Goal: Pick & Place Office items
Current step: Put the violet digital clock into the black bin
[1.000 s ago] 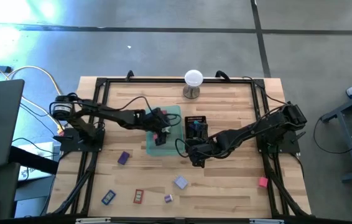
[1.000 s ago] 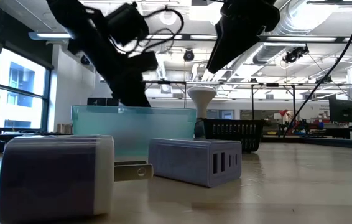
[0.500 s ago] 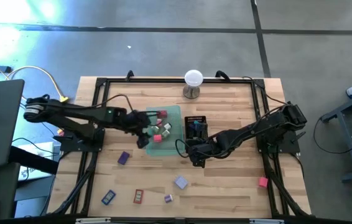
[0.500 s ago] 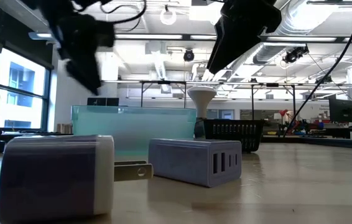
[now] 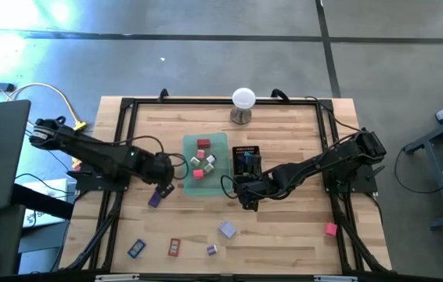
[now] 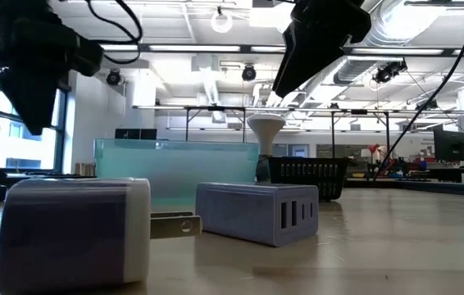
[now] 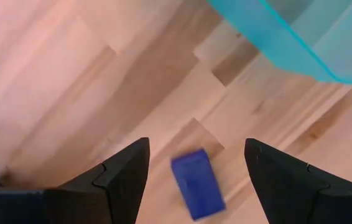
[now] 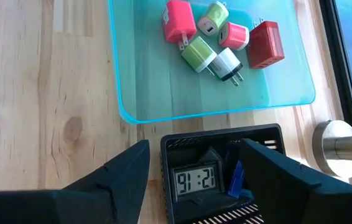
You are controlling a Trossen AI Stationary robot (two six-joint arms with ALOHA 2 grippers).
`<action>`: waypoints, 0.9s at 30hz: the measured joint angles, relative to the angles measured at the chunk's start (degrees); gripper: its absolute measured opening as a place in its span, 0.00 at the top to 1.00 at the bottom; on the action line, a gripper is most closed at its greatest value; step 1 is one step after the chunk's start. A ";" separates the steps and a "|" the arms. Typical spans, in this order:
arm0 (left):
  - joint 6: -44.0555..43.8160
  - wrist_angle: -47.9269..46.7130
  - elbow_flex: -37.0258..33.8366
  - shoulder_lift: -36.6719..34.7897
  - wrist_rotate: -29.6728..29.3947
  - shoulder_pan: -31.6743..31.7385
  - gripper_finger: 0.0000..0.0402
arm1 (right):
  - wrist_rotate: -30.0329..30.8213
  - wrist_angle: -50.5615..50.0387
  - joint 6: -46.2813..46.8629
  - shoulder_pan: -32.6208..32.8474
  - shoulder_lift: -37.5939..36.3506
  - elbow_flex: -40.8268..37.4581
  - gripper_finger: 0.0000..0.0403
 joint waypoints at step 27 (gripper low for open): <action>-20.52 8.64 -12.14 1.68 3.10 -15.00 0.36 | -7.77 1.73 -1.65 0.38 0.00 0.00 0.41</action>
